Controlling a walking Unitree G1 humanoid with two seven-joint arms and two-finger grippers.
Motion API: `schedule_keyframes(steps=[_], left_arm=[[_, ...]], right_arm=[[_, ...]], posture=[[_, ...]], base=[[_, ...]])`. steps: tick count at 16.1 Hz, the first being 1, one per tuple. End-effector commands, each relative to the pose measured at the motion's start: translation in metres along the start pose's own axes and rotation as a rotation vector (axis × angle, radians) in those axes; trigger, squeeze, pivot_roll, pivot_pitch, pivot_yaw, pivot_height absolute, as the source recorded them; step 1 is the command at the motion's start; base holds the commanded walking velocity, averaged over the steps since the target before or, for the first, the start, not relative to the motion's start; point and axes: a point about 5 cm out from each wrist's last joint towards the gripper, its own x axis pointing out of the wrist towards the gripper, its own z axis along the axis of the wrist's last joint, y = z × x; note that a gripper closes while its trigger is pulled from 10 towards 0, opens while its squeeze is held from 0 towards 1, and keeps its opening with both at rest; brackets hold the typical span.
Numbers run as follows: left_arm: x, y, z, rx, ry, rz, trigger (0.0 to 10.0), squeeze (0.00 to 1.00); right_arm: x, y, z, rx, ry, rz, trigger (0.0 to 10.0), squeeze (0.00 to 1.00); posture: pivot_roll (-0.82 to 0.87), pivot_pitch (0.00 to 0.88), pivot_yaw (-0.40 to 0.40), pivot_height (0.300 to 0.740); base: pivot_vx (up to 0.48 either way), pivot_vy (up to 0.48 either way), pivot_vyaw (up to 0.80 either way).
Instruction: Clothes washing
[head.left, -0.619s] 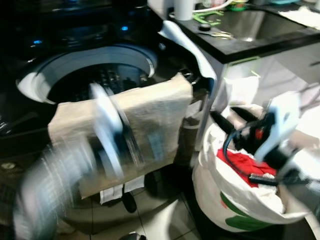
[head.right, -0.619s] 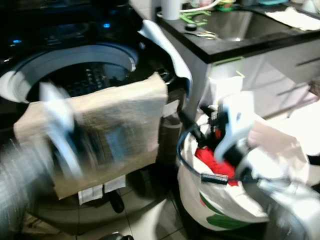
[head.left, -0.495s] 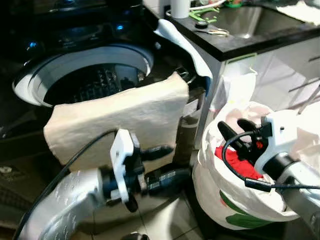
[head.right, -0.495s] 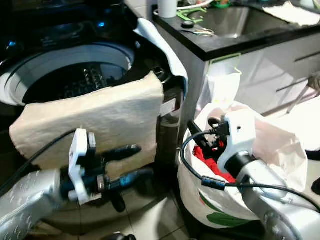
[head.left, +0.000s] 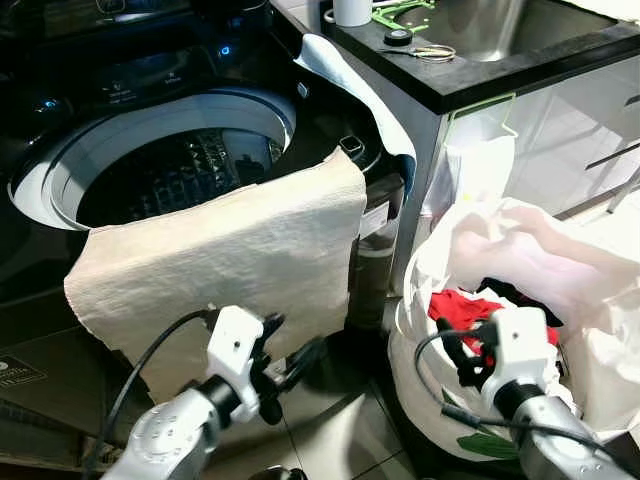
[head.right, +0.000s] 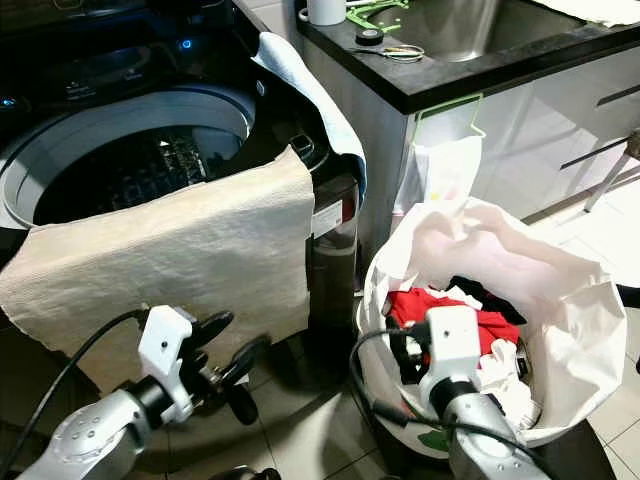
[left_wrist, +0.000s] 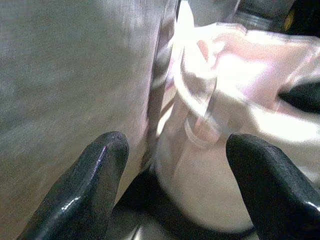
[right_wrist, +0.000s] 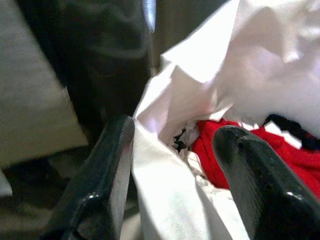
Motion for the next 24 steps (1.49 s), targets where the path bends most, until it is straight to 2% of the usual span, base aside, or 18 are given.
schedule_keyframes(steps=[1,3,4,6,7,8,9,11,14,16,18,21,22,23,24], left_arm=[[-0.001,-0.001,0.005,-0.034,-0.043,0.011,10.0,0.00],[-0.001,-0.013,0.021,-0.022,-0.126,-0.040,10.0,0.00],[0.000,-0.015,0.023,0.001,-0.148,-0.039,10.0,0.00],[0.004,-0.016,0.023,-0.014,-0.172,-0.005,10.0,0.00],[0.005,-0.019,0.023,-0.039,-0.182,-0.009,10.0,0.00],[0.006,-0.018,0.011,-0.038,-0.141,-0.011,10.0,0.00],[0.008,-0.016,0.000,0.005,-0.074,0.000,10.0,0.00],[0.011,-0.017,-0.001,0.055,-0.050,-0.031,10.0,0.00],[0.019,-0.014,0.010,-0.024,-0.113,-0.036,10.0,0.00],[0.023,-0.011,0.011,0.006,-0.107,-0.024,10.0,0.00],[0.023,-0.013,0.018,-0.005,-0.134,-0.048,10.0,0.00],[0.022,-0.014,0.017,0.004,-0.123,-0.067,10.0,0.00],[0.022,-0.014,0.018,0.004,-0.130,-0.060,10.0,0.00],[0.022,-0.014,0.022,-0.007,-0.149,-0.062,10.0,0.00],[0.022,-0.014,0.023,-0.005,-0.148,-0.062,10.0,0.00]], right_arm=[[-0.002,0.002,0.000,-0.057,-0.017,0.029,10.0,0.00],[-0.007,0.006,0.026,-0.178,-0.189,0.116,10.0,0.00],[-0.004,0.003,0.029,-0.206,-0.212,0.123,10.0,0.00],[0.001,-0.002,0.017,-0.248,-0.163,0.132,10.0,0.00],[0.000,-0.005,0.003,-0.247,-0.103,0.134,10.0,0.00],[-0.002,-0.013,-0.021,-0.231,-0.001,0.092,10.0,0.00],[-0.002,-0.022,-0.035,-0.216,0.065,0.019,10.0,0.00],[-0.003,-0.030,-0.041,-0.165,0.081,-0.056,10.0,0.00],[-0.002,-0.034,-0.040,-0.116,0.057,-0.109,10.0,0.00],[0.002,-0.049,-0.043,-0.122,0.078,-0.240,10.0,0.00],[0.002,-0.068,-0.035,-0.093,0.045,-0.361,10.0,0.00],[0.001,-0.083,-0.037,-0.126,0.062,-0.378,10.0,0.00],[0.000,-0.089,-0.034,-0.123,0.044,-0.417,10.0,0.00],[0.000,-0.095,-0.021,-0.093,-0.032,-0.460,10.0,0.00],[0.001,-0.096,-0.016,-0.078,-0.060,-0.444,10.0,0.00]], posture=[[-0.06,0.096,0.103,0.740],[-0.06,0.094,0.051,0.740],[-0.06,0.089,0.031,0.740],[-0.07,0.076,0.016,0.740],[-0.07,0.065,0.016,0.740],[-0.07,0.054,0.024,0.740],[-0.07,0.051,0.033,0.740],[-0.08,0.048,0.053,0.740],[-0.08,0.053,0.073,0.740],[-0.08,0.055,0.072,0.740],[-0.08,0.056,0.074,0.740],[-0.08,0.056,0.074,0.740],[-0.08,0.055,0.074,0.740],[-0.08,0.056,0.073,0.740],[-0.07,0.052,0.073,0.740]], base=[[0.000,0.000,0.00],[0.000,0.000,0.00],[0.000,0.000,0.00],[0.000,0.000,0.00],[0.000,0.000,0.00],[0.000,0.000,0.00],[0.000,0.000,0.00],[0.000,0.000,0.00],[0.000,0.000,0.00],[0.000,0.000,0.00],[0.000,0.000,0.00],[0.000,0.000,0.00],[0.000,0.000,0.00],[0.000,0.000,0.00],[0.000,0.000,0.00]])
